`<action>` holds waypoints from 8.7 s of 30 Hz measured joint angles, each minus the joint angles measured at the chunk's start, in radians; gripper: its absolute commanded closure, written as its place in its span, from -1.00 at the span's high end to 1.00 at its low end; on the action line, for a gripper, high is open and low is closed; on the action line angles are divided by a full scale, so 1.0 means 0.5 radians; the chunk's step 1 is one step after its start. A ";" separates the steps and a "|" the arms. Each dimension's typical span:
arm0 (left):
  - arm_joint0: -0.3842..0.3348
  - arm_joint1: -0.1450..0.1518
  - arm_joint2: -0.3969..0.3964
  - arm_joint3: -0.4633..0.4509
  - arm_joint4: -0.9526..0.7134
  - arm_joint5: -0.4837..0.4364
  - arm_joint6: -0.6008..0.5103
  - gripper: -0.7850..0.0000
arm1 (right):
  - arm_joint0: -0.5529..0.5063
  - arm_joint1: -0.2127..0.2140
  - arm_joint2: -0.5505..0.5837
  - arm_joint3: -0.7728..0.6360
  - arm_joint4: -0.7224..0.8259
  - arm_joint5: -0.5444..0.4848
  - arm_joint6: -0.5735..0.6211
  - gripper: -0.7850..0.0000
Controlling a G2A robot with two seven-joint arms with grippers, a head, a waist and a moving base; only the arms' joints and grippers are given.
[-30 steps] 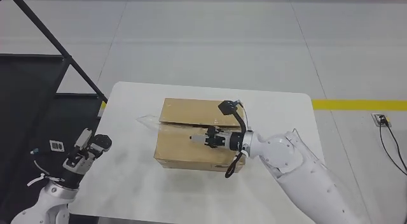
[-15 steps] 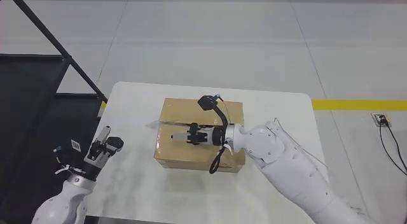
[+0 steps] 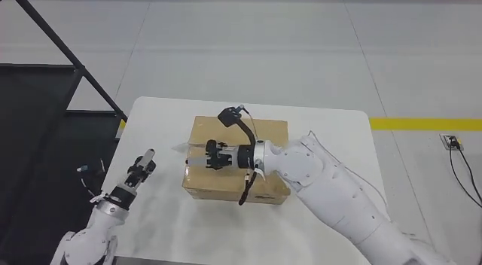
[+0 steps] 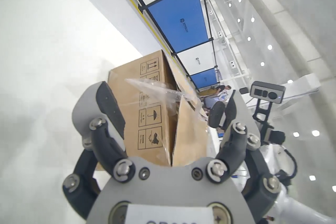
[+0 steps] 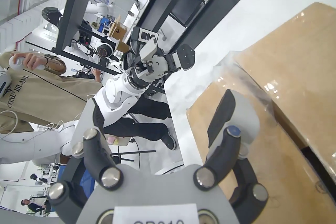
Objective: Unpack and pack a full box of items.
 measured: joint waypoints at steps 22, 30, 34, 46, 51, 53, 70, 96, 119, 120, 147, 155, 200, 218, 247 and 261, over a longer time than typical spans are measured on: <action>0.131 0.012 0.126 -0.462 1.780 0.544 0.504 1.00 | -0.769 0.277 0.824 -0.503 -0.115 -0.299 0.052 1.00; 0.051 0.050 0.192 -0.364 2.815 0.363 0.718 1.00 | -0.815 0.295 0.869 -0.522 -0.080 -0.326 0.076 1.00; -0.005 0.058 0.249 -0.309 3.229 0.417 0.744 1.00 | -0.850 0.304 0.892 -0.521 -0.068 -0.352 0.064 1.00; -0.261 0.024 0.500 -0.151 3.625 0.565 0.705 1.00 | -0.943 0.326 0.939 -0.571 -0.068 -0.376 0.023 1.00; -0.361 0.004 0.599 -0.054 3.715 0.625 0.694 0.86 | -0.964 0.332 0.941 -0.577 -0.069 -0.386 0.009 1.00; -0.380 -0.002 0.618 -0.035 3.731 0.655 0.698 0.24 | -0.969 0.334 0.943 -0.574 -0.065 -0.393 0.007 1.00; -0.432 -0.063 0.617 0.017 3.374 0.900 0.725 -1.00 | -0.962 0.347 0.939 -0.516 -0.022 -0.438 0.015 1.00; -0.121 -0.153 0.188 -0.001 1.763 0.917 1.363 -0.86 | -0.787 0.342 0.841 -0.337 0.064 -0.400 0.112 1.00; -0.160 -0.227 0.186 0.091 1.184 0.590 1.578 -0.24 | -0.716 0.335 0.764 -0.278 0.066 -0.363 0.136 1.00; -0.161 -0.230 0.190 0.092 1.182 0.601 1.578 0.50 | -0.713 0.335 0.760 -0.275 0.065 -0.362 0.138 1.00; -0.075 -0.268 0.019 0.022 1.052 0.626 1.573 1.00 | -0.643 0.330 0.717 -0.186 0.107 -0.404 0.164 1.00; 0.018 -0.265 -0.122 -0.263 1.011 0.568 1.538 1.00 | -0.633 0.329 0.700 -0.183 0.116 -0.401 0.178 1.00; -0.324 -0.338 0.354 -0.607 0.727 0.355 1.366 1.00 | -0.545 0.258 0.516 -0.032 0.847 -0.291 0.458 1.00; -0.368 -0.395 0.536 -0.506 0.793 0.350 1.480 1.00 | -0.630 0.233 0.553 -0.105 1.161 -0.434 0.518 -0.29; -0.333 -0.444 0.489 -0.519 0.805 0.353 1.490 1.00 | -0.516 0.183 0.564 -0.007 1.254 -0.347 0.578 -1.00; -0.277 -0.450 0.318 -0.504 0.730 0.314 1.476 1.00 | -0.538 0.225 0.740 -0.193 1.153 -0.189 0.609 -1.00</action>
